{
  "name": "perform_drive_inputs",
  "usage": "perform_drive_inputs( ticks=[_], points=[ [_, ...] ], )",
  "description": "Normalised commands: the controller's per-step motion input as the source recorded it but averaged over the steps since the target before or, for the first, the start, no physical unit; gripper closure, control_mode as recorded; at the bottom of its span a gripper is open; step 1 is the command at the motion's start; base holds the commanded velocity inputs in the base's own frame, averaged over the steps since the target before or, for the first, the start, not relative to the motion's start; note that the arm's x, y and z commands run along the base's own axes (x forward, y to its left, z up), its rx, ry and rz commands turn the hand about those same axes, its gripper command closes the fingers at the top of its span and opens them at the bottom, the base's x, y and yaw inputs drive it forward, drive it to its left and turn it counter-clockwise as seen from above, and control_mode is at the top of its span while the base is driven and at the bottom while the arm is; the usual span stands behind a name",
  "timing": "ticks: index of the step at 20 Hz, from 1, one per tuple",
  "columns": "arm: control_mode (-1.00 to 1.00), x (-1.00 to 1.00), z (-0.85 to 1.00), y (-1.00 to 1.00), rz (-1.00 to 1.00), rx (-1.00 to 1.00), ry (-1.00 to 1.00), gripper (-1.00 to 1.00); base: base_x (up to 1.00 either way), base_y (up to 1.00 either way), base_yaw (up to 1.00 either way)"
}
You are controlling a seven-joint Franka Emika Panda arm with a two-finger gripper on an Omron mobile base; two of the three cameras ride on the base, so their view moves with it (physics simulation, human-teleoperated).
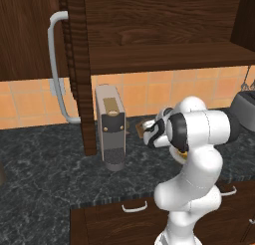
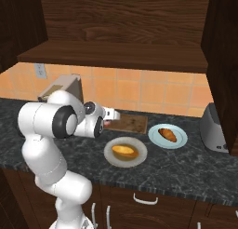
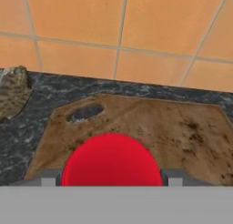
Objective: From the different types of pastries on the counter, select a croissant and place it on the cutting board. Then retrieve a jar of jam from the cabinet and place it alongside the croissant on the cutting board.
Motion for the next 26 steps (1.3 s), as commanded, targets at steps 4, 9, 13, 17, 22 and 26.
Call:
perform_drive_inputs(
  ticks=[4, 9, 13, 17, 22, 26],
  points=[
    [-1.0, 0.3, -0.11, 0.0, 0.0, 0.0, -0.01, 1.0, 0.0, 0.0, 0.0],
    [-1.0, 0.3, -0.23, 0.07, 0.0, 0.0, 0.05, 1.0, 0.0, 0.0, 0.0],
    [-1.0, 0.47, -0.21, 0.04, 0.01, 0.0, 0.0, 1.0, 0.0, 0.0, 0.0],
    [-1.0, 0.36, -0.23, 0.03, 0.02, 0.0, 0.0, 1.0, 0.0, 0.0, 0.0],
    [-1.0, 0.33, -0.3, 0.03, 0.01, 0.0, 0.0, 1.0, 0.0, 0.0, 0.0],
    [-1.0, 0.16, -0.34, 0.0, 0.01, 0.0, 0.02, 1.0, 0.0, 0.0, 0.0]
  ],
)
